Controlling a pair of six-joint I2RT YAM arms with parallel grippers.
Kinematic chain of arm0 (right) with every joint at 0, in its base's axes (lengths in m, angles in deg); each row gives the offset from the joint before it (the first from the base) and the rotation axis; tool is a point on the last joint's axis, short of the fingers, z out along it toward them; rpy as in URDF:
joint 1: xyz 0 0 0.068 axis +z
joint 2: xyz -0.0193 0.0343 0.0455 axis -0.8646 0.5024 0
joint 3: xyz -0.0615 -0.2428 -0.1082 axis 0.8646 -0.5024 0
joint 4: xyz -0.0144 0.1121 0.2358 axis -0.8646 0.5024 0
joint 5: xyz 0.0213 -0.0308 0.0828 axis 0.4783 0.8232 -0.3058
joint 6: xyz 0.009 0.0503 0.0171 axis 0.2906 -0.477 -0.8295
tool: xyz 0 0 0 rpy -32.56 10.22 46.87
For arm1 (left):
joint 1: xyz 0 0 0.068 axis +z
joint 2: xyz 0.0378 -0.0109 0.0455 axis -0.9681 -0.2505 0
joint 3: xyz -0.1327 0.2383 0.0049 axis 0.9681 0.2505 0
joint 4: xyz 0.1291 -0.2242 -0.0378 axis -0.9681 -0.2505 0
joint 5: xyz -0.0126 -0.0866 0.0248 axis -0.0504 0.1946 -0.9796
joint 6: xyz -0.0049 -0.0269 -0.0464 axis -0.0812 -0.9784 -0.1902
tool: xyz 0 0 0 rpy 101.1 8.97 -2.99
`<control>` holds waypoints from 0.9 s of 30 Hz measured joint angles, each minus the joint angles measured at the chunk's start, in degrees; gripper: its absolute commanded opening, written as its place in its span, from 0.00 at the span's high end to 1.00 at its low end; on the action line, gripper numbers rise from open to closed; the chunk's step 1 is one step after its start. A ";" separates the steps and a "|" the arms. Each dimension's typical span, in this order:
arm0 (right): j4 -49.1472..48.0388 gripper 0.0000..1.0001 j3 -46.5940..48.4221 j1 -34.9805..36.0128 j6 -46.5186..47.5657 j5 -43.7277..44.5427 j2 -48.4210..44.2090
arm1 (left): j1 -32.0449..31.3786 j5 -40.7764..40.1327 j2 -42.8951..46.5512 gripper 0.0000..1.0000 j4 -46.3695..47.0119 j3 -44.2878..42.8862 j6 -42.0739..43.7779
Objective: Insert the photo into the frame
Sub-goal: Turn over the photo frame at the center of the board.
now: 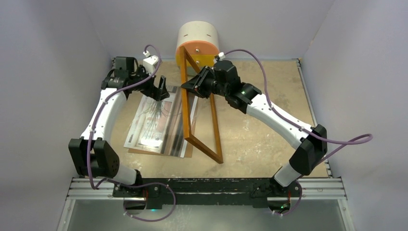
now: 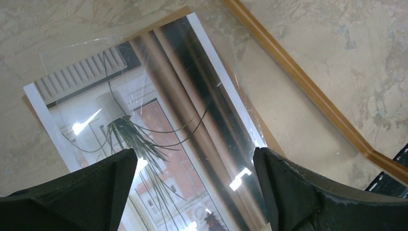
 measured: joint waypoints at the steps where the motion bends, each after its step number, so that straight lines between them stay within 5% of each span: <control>1: -0.42 1.00 -0.26 -0.02 -0.57 -0.63 -0.42 | -0.55 0.02 0.04 0.00 -0.09 -0.39 -0.39; 15: -13.11 1.00 -14.53 -5.25 -7.87 -7.37 -8.37 | -15.65 -5.29 0.28 0.00 1.88 -10.56 -7.37; 18: -17.00 0.81 -18.23 -7.04 -9.20 -9.01 -10.54 | -18.18 -7.50 -0.15 0.00 2.49 -11.78 -8.20; 21: -17.77 0.50 -19.91 -9.27 -9.44 -11.08 -12.28 | -20.79 -10.16 -1.36 0.00 3.10 -13.11 -8.74; 27: -11.04 0.33 -19.04 -13.70 -4.31 -13.86 -13.73 | -24.87 -13.64 -5.18 0.00 3.37 -17.00 -9.25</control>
